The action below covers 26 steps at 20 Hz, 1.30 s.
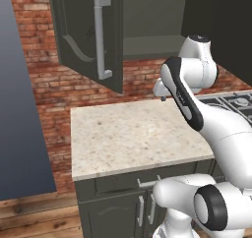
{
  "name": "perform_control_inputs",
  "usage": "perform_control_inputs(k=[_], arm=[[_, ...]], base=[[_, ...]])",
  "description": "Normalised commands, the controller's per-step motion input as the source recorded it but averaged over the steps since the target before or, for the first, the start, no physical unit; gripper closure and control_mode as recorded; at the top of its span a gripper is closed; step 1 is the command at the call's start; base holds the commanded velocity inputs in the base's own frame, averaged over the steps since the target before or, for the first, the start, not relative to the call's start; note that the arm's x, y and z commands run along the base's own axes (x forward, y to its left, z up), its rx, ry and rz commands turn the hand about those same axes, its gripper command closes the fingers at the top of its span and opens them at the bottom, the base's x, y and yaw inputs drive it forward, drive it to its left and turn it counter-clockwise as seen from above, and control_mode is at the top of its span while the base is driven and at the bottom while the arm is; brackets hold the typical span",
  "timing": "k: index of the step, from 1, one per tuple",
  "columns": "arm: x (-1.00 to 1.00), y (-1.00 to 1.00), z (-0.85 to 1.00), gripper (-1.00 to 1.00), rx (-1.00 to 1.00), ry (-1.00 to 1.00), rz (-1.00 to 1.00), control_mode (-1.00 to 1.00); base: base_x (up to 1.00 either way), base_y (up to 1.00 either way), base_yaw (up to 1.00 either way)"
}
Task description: Close all open cabinet doors.
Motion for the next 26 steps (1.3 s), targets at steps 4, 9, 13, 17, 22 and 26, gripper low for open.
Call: perform_control_inputs(k=[4,9,13,17,22,26], arm=[[-0.02,0.00,0.00,-1.00,0.00,0.00,0.00,-1.00],[-0.37,0.00,0.00,-1.00,0.01,-0.10,0.02,-1.00],[-0.37,0.00,0.09,-1.00,0.09,0.00,-0.02,-1.00],[-0.25,0.09,0.21,-1.00,0.04,-0.07,0.00,-1.00],[-0.36,0.08,0.33,-1.00,0.14,-0.01,0.04,-1.00],[-0.42,0.19,0.27,-1.00,0.21,0.00,0.04,-1.00]], base=[[0.00,0.00,0.00],[0.00,0.00,0.00],[0.00,0.00,0.00],[0.00,0.00,0.00],[0.00,0.00,0.00],[0.00,0.00,0.00]])
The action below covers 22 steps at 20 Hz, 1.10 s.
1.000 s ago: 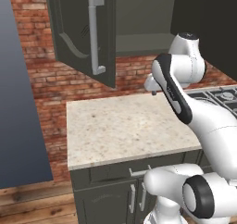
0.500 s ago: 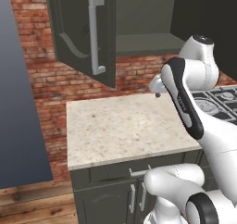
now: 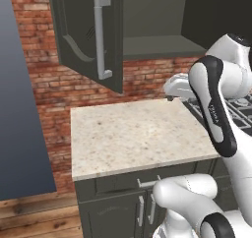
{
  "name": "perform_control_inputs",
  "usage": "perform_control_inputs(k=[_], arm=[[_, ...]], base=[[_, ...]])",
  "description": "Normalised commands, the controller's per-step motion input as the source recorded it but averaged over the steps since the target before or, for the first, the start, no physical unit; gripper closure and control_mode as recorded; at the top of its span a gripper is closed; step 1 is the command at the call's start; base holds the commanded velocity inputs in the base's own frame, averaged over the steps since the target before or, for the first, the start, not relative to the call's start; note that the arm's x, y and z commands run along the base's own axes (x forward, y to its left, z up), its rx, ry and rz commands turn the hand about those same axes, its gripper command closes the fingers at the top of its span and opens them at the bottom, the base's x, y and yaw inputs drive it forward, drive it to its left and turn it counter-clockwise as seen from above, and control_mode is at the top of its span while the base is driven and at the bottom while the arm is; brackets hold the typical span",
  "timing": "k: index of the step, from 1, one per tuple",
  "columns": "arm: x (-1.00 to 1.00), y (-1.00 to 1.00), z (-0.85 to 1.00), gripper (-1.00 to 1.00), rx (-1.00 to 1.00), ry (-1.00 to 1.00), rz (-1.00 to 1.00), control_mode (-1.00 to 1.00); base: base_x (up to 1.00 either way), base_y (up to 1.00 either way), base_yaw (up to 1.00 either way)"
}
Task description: Close all open cabinet doors.
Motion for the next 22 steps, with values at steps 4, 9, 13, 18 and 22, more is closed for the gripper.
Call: perform_control_inputs(k=[4,9,13,18,22], arm=[[-0.41,0.26,0.24,-1.00,0.19,0.04,0.05,-1.00],[-0.27,0.41,0.16,-1.00,0.10,-0.08,0.10,-1.00],[-0.33,0.49,0.10,-1.00,0.07,-0.03,0.12,-1.00],[-0.42,0.46,0.04,-1.00,0.01,0.00,0.03,-1.00],[-0.40,0.47,0.04,-1.00,0.08,0.00,0.00,-1.00]], base=[[0.00,0.00,0.00],[0.00,0.00,0.00],[0.00,0.00,0.00],[0.00,0.00,0.00],[0.00,0.00,0.00]])
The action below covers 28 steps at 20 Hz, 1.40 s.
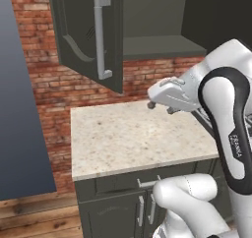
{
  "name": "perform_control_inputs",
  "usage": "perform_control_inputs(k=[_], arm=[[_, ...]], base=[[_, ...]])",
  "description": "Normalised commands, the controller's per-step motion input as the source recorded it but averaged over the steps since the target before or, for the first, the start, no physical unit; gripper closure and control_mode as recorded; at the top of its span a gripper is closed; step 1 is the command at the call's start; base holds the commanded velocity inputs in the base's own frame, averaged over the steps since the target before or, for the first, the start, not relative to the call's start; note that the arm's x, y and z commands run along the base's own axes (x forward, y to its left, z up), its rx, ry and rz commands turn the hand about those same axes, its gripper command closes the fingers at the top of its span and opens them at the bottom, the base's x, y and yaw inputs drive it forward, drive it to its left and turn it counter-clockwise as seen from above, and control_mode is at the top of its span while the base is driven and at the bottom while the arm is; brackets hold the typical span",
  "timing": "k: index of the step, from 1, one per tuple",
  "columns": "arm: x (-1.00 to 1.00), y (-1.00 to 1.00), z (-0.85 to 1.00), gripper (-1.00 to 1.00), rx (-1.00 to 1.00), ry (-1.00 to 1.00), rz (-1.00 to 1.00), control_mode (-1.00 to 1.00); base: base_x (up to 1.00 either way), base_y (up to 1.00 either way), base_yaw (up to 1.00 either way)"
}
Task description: Close all open cabinet doors.
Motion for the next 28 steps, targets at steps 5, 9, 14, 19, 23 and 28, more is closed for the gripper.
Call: perform_control_inputs(k=[5,9,14,19,23,28], arm=[[-0.24,0.51,0.03,-1.00,0.18,0.07,-0.04,-1.00],[-0.17,0.57,0.01,-1.00,0.16,0.01,-0.20,-1.00],[-0.05,0.57,0.05,-1.00,0.13,0.00,-0.28,-1.00],[0.04,0.55,0.10,-1.00,0.09,0.02,-0.29,-1.00],[0.32,0.46,0.17,-1.00,0.06,-0.02,-0.25,-1.00],[0.44,0.45,0.16,-1.00,0.06,-0.03,-0.23,-1.00]], base=[[0.00,0.00,0.00],[0.00,0.00,0.00],[0.00,0.00,0.00],[0.00,0.00,0.00],[0.00,0.00,0.00],[0.00,0.00,0.00]])
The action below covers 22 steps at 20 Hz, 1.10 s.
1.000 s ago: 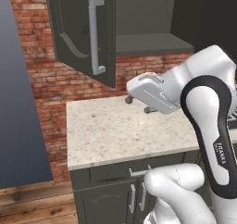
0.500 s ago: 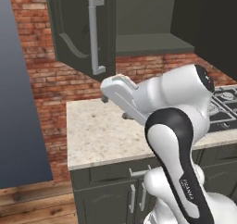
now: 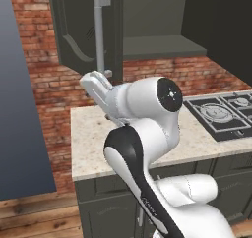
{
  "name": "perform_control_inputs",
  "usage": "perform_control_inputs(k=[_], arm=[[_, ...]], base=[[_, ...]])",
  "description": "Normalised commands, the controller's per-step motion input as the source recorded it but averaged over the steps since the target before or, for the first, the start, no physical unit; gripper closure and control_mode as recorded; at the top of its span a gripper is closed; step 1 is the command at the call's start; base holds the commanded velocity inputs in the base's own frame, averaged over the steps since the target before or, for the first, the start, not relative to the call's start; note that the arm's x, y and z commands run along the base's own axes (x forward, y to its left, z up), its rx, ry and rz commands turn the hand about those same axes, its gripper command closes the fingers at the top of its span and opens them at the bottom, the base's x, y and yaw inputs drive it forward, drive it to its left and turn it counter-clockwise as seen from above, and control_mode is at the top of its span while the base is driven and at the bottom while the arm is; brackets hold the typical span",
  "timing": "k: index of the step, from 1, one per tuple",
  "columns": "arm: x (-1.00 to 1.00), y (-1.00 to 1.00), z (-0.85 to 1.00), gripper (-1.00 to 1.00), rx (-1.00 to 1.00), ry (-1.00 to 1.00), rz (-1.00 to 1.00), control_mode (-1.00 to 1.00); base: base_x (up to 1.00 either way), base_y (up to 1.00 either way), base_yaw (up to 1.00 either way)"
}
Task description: Close all open cabinet doors.
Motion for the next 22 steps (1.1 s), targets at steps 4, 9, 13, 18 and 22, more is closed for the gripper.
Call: perform_control_inputs(k=[4,9,13,18,22], arm=[[0.51,0.33,0.16,-1.00,0.10,0.00,-0.24,-1.00],[0.54,0.19,0.13,-1.00,0.14,0.00,-0.23,-1.00],[0.49,0.09,0.09,-1.00,0.15,0.00,-0.20,-1.00],[0.43,0.07,0.03,-1.00,0.17,0.00,-0.22,-1.00],[0.36,0.06,0.00,-1.00,0.11,0.00,-0.20,-1.00]], base=[[0.00,0.00,0.00],[0.00,0.00,0.00],[0.00,0.00,0.00],[0.00,0.00,0.00],[0.00,0.00,0.00]])
